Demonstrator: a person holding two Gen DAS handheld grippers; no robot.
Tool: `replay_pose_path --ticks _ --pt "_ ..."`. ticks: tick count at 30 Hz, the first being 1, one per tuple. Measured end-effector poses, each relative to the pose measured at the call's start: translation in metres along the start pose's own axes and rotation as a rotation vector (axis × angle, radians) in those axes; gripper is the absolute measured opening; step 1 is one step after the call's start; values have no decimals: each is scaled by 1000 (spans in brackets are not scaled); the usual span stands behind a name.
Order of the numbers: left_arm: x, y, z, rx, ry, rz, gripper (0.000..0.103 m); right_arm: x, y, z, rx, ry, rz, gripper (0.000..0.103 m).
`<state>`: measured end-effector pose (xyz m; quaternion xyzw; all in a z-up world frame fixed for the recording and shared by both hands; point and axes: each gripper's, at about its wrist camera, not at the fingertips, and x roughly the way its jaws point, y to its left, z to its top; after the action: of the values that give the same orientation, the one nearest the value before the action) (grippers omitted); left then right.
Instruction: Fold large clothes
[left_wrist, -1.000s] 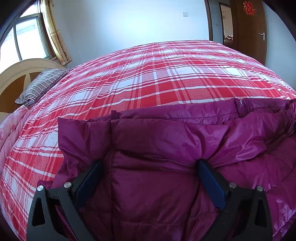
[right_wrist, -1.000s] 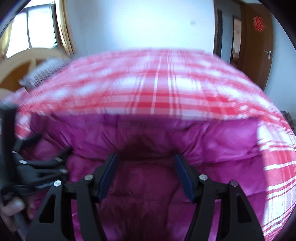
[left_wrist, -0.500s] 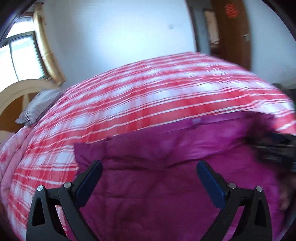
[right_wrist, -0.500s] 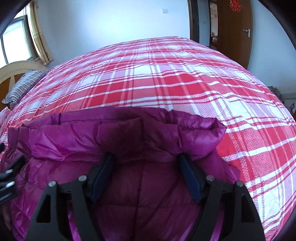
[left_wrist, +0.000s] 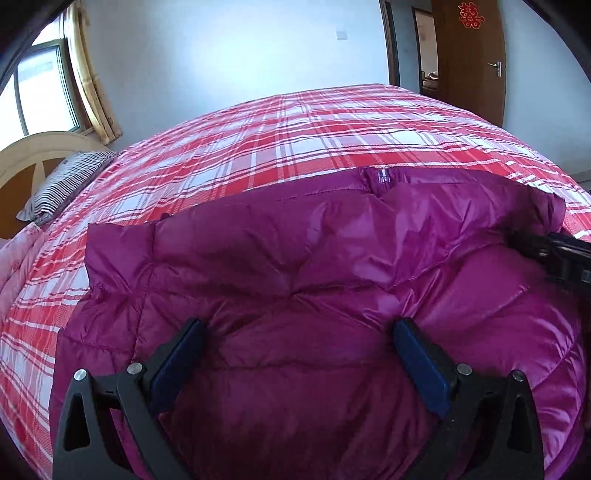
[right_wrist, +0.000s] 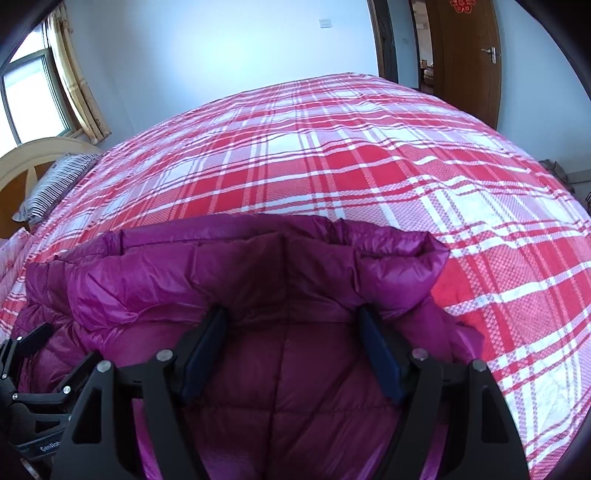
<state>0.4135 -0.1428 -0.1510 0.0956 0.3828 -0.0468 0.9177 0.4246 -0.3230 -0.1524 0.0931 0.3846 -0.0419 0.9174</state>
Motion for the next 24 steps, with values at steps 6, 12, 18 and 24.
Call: replay_pose_path --ticks 6,12,18,24 --pt "0 6 0 -30 3 -34 102 -59 23 -23 25 -74 112 77" --pt "-22 29 -4 -74 3 -40 102 -56 58 -73 -127 -91 64 77" --pt "-69 93 -31 -104 -101 158 102 -45 59 -75 -130 -66 41 80" --pt "-36 137 -65 -239 0 93 102 -56 62 -75 -117 -67 15 79"
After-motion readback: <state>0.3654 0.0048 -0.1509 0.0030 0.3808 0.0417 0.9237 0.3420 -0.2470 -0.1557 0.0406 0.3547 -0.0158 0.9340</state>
